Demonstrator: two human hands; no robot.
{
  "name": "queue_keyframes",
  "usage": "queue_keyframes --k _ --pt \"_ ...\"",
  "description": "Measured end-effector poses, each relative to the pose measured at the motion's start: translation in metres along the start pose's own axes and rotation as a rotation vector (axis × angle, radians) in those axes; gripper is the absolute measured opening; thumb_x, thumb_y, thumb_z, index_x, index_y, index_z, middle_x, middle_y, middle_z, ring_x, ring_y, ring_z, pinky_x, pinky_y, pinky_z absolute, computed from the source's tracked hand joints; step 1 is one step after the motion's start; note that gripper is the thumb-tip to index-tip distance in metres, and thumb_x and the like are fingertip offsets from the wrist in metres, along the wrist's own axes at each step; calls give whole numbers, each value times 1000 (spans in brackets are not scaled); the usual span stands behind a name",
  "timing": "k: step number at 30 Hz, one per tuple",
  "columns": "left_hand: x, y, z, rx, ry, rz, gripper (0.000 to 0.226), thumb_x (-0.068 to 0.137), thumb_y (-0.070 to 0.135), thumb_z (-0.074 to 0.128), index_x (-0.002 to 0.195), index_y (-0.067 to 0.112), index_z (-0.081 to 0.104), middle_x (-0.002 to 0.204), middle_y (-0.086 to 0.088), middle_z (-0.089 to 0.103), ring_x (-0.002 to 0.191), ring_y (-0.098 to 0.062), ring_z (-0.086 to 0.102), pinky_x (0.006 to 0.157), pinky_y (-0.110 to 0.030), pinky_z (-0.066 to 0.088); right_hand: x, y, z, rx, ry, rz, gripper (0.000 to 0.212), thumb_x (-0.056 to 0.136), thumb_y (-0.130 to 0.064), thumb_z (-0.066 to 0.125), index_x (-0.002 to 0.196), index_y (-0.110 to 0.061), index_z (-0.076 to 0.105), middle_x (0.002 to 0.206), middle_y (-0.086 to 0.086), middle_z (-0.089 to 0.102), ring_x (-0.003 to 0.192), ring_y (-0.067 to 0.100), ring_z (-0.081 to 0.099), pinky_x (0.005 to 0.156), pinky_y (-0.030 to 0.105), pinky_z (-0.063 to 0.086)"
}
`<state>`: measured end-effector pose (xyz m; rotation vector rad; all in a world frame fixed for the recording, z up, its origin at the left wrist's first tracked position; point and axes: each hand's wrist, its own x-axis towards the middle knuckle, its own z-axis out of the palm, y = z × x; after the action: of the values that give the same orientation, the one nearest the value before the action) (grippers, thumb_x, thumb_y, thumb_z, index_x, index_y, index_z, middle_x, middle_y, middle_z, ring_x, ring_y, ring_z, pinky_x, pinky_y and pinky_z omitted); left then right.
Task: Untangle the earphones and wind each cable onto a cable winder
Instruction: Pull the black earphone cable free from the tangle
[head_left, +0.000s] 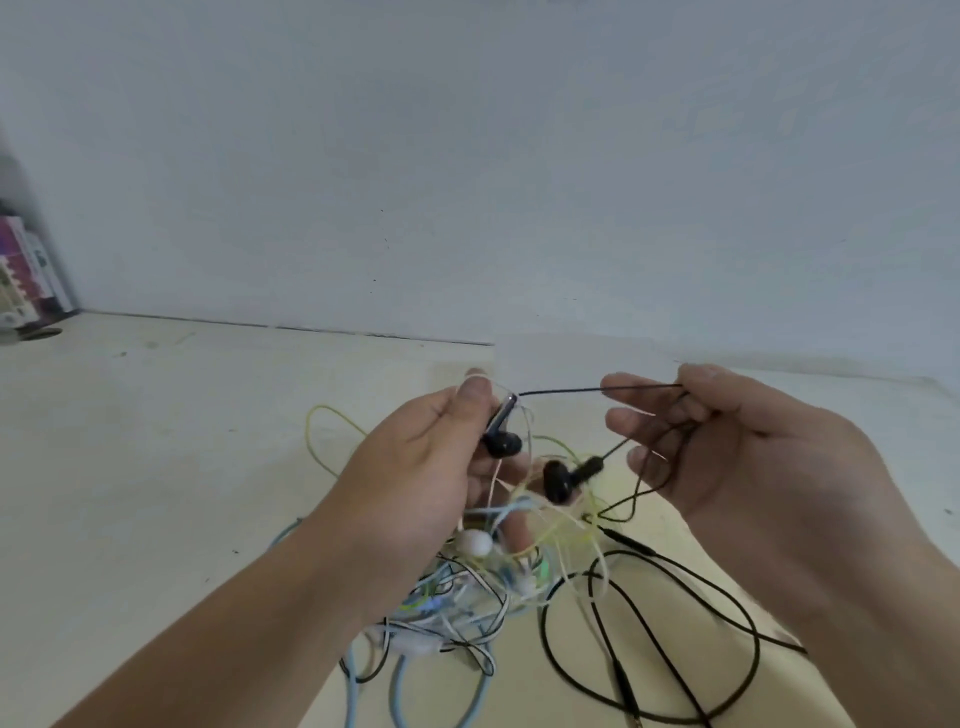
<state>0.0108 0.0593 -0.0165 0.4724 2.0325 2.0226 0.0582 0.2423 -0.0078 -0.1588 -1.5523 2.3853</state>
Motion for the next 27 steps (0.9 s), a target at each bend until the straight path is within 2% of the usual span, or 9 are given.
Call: queue_keyframes --k 3,7,11,13,16,18,20,24,27 --pt "2 -1 0 147 -7 -29 57 93 60 32 83 11 59 76 -7 77 43 -18 50 51 -27 38 2 6 -3 -77 137 19 13 89 -12 58 77 -9 54 73 12 68 57 23 61 55 32 46" --pt "10 -2 -6 187 101 -75 59 99 56 38 67 18 71 78 1 77 47 -10 53 60 -27 40 3 4 -5 -110 220 7 21 93 -14 58 73 -10 52 63 11 59 49 23 55 49 31 44" --pt "15 0 -13 142 149 -77 59 92 43 59 40 14 56 65 6 71 49 -13 54 62 -28 38 1 -1 -6 -125 225 -9 25 95 -16 57 72 -12 50 59 11 60 49 24 57 49 31 47" --pt "15 0 -19 153 129 -54 51 76 38 73 36 15 51 64 -8 66 50 -17 52 58 -28 36 2 0 -5 -128 220 -8 23 95 -17 57 74 -12 51 60 12 62 50 26 59 51 33 49" --pt "13 4 -23 161 76 -49 30 50 43 71 47 15 65 88 -37 60 43 -17 34 53 -28 31 4 1 -5 -146 231 -16 27 95 -16 58 69 -12 52 64 13 65 55 28 63 55 35 51" --pt "14 6 -25 176 60 -38 33 51 44 78 49 14 64 75 -30 62 41 -14 34 46 -24 29 5 1 -7 -158 243 -32 26 95 -15 58 70 -12 54 66 14 68 57 28 66 56 35 52" --pt "14 4 -25 210 81 -20 49 62 54 80 51 11 57 51 -7 54 39 -13 38 45 -24 32 6 1 -7 -155 246 -50 22 96 -15 56 74 -11 55 68 14 70 57 27 67 58 35 51" --pt "17 -3 -22 258 258 38 55 89 43 64 59 3 41 51 -6 37 50 -20 35 56 -29 30 4 3 -6 -159 264 -104 18 97 -18 57 82 -8 60 65 11 69 54 23 65 56 33 49" --pt "18 -6 -22 337 302 121 49 95 35 59 58 11 38 42 2 30 40 -17 28 42 -21 28 0 3 -3 -205 251 -159 25 96 -19 58 74 -8 60 60 10 66 53 24 61 56 34 49"
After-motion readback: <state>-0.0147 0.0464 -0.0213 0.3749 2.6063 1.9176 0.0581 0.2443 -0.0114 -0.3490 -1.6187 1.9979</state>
